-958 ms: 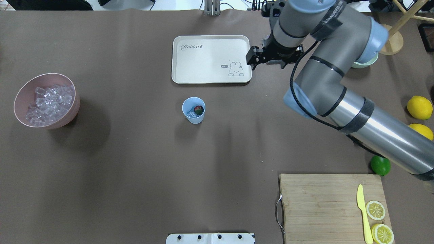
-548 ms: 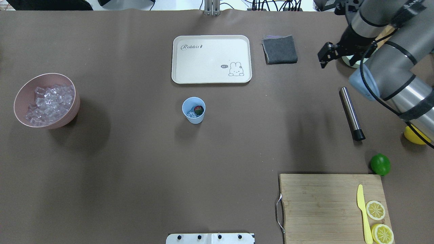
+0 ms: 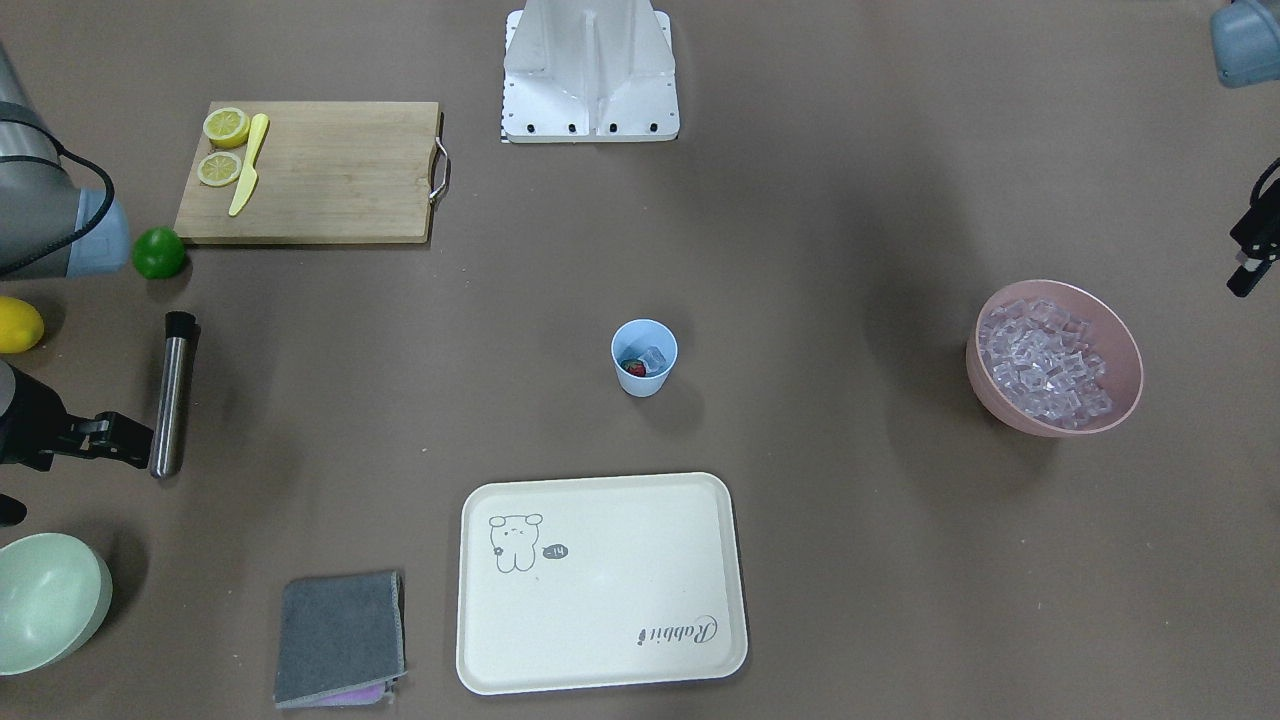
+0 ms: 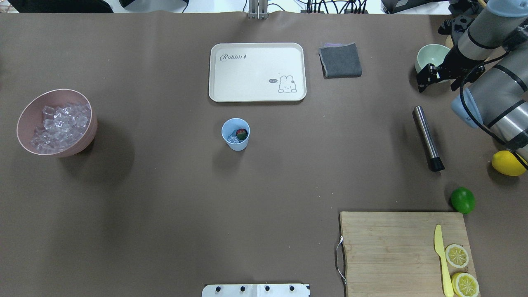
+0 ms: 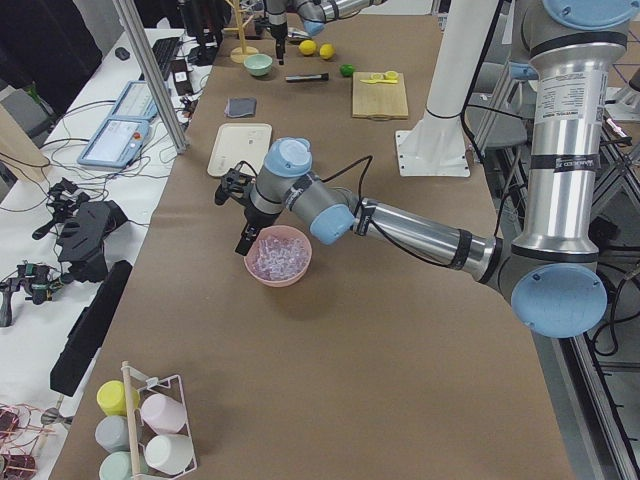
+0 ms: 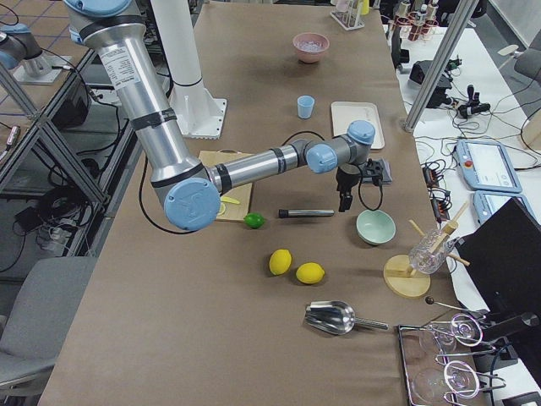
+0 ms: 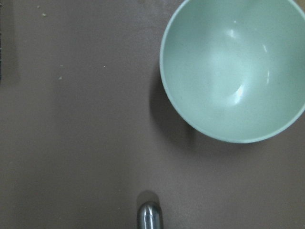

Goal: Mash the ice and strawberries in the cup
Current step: 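Move the right gripper to the steel muddler beside the green bowl, then close the right gripper around the upper end of the steel muddler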

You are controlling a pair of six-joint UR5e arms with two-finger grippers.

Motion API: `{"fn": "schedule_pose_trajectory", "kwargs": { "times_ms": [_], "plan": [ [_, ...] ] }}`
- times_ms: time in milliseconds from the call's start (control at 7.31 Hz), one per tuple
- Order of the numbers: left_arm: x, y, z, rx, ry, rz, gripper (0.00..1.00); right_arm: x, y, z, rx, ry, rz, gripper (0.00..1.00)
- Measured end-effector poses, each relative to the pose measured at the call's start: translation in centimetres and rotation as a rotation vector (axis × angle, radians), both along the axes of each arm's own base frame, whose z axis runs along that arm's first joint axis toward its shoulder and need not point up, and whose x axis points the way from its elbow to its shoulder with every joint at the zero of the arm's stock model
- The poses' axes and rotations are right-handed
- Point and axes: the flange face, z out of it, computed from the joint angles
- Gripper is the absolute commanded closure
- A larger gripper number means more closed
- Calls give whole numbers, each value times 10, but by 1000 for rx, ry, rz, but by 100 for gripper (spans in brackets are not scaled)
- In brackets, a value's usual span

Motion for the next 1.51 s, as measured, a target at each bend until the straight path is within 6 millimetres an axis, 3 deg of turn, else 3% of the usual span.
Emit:
{"fn": "schedule_pose_trajectory", "kwargs": {
  "times_ms": [548,1506],
  "plan": [
    [1,-4,-5,11,-1,2,2,-36,18,24,4,-8,-42,0],
    [2,-8,-9,29,-5,11,2,-56,34,38,-14,3,-79,1]
  ]
}}
